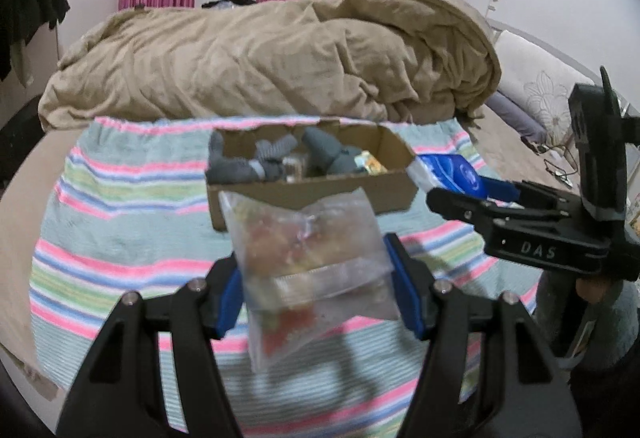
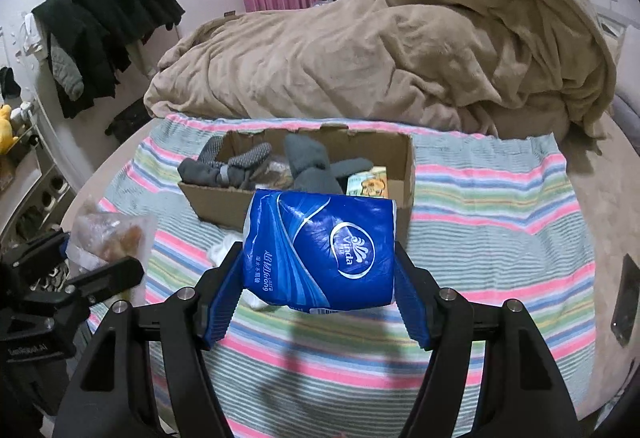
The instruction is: Organize objects
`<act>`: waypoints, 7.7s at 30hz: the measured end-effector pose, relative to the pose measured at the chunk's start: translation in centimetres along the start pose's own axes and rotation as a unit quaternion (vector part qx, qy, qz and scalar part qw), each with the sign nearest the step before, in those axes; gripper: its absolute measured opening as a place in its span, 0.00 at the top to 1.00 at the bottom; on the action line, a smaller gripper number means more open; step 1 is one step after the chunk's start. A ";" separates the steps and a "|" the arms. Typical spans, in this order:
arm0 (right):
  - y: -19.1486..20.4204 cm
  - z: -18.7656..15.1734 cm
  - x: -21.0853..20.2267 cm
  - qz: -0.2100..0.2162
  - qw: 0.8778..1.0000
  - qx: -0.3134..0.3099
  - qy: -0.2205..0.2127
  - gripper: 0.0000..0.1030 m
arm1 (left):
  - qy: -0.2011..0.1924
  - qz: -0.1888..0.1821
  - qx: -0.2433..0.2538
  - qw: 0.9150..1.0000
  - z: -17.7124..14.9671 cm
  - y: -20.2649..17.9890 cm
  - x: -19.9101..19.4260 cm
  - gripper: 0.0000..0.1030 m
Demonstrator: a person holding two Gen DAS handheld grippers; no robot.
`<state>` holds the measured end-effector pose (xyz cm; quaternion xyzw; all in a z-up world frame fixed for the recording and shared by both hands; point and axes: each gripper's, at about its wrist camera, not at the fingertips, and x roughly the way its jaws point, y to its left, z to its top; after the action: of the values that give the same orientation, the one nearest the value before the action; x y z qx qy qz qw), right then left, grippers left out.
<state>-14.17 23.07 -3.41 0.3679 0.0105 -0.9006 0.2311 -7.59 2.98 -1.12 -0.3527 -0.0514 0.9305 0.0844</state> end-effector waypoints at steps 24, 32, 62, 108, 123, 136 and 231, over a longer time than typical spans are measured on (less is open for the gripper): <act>-2.2 5.6 4.4 -0.002 0.999 0.023 -0.023 0.30 | -0.025 0.015 -0.009 1.000 6.9 4.3 5.2 0.38; -3.2 7.3 9.3 -0.002 1.000 0.029 -0.004 0.30 | -0.010 0.014 -0.025 1.000 8.0 6.3 10.1 0.38; -2.5 6.1 9.7 -0.037 0.999 0.032 -0.008 0.14 | -0.022 0.041 -0.049 0.998 8.6 7.2 9.2 0.09; 3.7 -4.4 8.9 0.026 0.995 0.047 0.082 0.17 | 0.068 0.041 -0.084 0.993 -5.0 7.8 3.9 0.01; 3.8 -4.5 10.7 0.040 0.994 0.053 0.082 0.57 | 0.085 0.048 -0.092 0.991 -6.1 9.4 5.2 0.01; 1.4 -2.2 5.1 0.010 0.999 0.035 0.029 0.58 | 0.051 0.039 -0.061 0.996 -3.4 6.9 3.1 0.01; 3.8 -5.7 -3.1 -0.054 0.998 0.021 0.002 0.14 | 0.025 0.046 -0.033 0.998 -3.9 4.0 -3.8 0.01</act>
<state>-6.87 21.98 -4.91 0.3737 0.0120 -0.9108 0.1748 -2.66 -1.53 -2.20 -0.3803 -0.0635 0.9221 0.0316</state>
